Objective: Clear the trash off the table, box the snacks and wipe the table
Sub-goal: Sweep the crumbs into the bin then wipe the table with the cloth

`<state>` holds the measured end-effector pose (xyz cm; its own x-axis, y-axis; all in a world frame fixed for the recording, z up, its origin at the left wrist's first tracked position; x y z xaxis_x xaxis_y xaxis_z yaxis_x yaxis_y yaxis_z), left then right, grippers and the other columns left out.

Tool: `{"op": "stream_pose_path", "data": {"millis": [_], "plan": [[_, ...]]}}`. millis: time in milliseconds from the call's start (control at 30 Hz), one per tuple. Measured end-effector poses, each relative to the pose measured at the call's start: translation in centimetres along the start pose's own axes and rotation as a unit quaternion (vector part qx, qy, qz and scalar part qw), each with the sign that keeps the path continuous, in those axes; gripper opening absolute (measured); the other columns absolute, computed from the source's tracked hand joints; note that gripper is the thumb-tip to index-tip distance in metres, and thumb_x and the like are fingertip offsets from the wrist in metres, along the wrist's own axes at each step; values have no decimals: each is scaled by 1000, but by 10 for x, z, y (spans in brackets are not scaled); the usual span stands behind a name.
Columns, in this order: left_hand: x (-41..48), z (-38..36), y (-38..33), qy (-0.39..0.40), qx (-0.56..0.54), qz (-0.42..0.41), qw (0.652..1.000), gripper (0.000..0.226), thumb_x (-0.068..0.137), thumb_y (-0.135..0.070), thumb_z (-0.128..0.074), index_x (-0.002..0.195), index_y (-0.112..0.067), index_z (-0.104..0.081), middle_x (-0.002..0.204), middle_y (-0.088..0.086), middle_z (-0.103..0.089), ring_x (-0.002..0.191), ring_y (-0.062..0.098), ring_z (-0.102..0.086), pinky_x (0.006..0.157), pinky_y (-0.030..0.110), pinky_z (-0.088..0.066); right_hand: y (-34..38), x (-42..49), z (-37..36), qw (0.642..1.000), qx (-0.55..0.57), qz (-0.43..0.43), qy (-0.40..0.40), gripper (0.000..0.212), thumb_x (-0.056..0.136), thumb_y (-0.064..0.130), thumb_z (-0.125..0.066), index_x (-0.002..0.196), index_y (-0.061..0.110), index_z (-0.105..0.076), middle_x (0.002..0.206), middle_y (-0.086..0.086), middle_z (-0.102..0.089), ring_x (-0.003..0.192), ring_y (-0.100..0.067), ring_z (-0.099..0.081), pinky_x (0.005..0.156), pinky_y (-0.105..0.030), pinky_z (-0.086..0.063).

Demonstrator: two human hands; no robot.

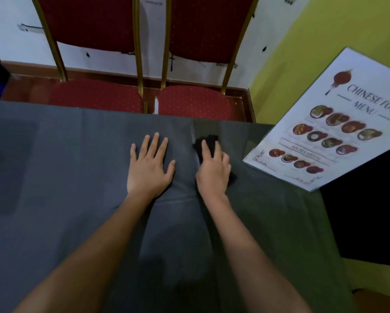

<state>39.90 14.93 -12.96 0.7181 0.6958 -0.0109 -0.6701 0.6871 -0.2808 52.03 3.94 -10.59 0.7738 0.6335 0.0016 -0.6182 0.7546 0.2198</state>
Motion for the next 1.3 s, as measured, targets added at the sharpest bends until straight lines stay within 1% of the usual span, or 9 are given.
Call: {"op": "stream_pose_path", "data": {"millis": [100, 167, 267, 433, 567, 800, 933, 1133, 1300], "plan": [[-1, 1, 0, 2, 0, -1, 1000, 66, 92, -51, -26, 150, -21, -20, 159, 4, -13, 147, 23, -7, 117, 49, 0, 8, -31, -1, 993, -8, 114, -3, 67, 83, 4, -56, 144, 25, -39, 150, -13, -36, 122, -35, -45, 94, -45, -42], [-2, 1, 0, 4, 0, -1, 1000, 66, 92, -51, -26, 150, -22, -19, 159, 3, -13, 147, 22, -6, 118, 49, 0, -30, -34, 4, 998, 1, 48, -31, 65, 79, 1, -59, 140, 23, -47, 144, -14, -45, 116, -36, -51, 90, -46, -45], [-1, 1, 0, 5, 0, 0, 1000, 66, 92, -51, -26, 151, -22, -19, 159, 3, -12, 147, 22, -6, 117, 48, 1, -48, -45, 7, 998, 6, -57, -29, 66, 82, 2, -55, 143, 23, -42, 149, -12, -38, 122, -34, -44, 96, -46, -39], [-2, 0, -1, 8, 2, 2, 1000, 63, 95, -47, -31, 151, -22, -16, 160, 2, -9, 147, 22, -3, 118, 48, 2, -14, -60, -1, 989, -37, 143, -16, 69, 74, 3, -66, 137, 22, -48, 141, -13, -48, 108, -35, -54, 84, -44, -49], [-1, 1, -1, 7, 1, 2, 1000, 62, 96, -45, -29, 152, -21, -14, 160, 2, -6, 148, 21, 0, 118, 47, 4, -6, -1, -2, 997, -15, 81, 0, 56, 90, 13, -53, 144, 21, -39, 147, -14, -40, 120, -37, -45, 96, -47, -40], [-1, -3, -2, 17, 29, -6, 999, 60, 98, -40, -23, 152, -17, -8, 160, 3, -3, 147, 21, 2, 118, 47, 2, 39, 80, -8, 997, 15, 73, 34, 65, 92, 11, -50, 149, 30, -27, 156, -8, -23, 134, -31, -29, 107, -42, -28], [0, -5, -2, 43, 43, -15, 998, 60, 99, -36, -19, 152, -13, -3, 160, 3, 1, 147, 22, 4, 117, 48, 3, 35, 37, -7, 992, 3, 126, 30, 60, 91, 11, -48, 146, 31, -33, 155, -7, -27, 131, -30, -33, 102, -43, -33], [1, -8, -1, 80, 48, -22, 995, 60, 99, -38, -15, 151, -13, 3, 160, 3, 8, 147, 22, 9, 117, 48, 6, -15, -84, 6, 988, 20, 155, -6, 62, 73, 6, -60, 131, 31, -55, 139, -4, -52, 105, -30, -56, 77, -39, -49], [-29, -8, -3, 116, 25, -58, 991, 60, 100, -39, -15, 151, -13, 4, 159, 2, 11, 146, 19, 13, 118, 43, 8, -31, -106, 31, 991, 68, 117, 2, 48, 76, 15, -45, 115, 32, -68, 128, 2, -61, 100, -27, -59, 78, -39, -49]]}}
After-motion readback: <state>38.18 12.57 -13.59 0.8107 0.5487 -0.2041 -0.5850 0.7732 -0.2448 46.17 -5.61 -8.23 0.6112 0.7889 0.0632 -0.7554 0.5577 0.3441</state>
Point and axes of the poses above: each hand's wrist, its own x-axis towards the middle knuckle, its own z-axis out of the back of the hand, y = z × x, the point moved 9 cm from there along x, towards the middle knuckle
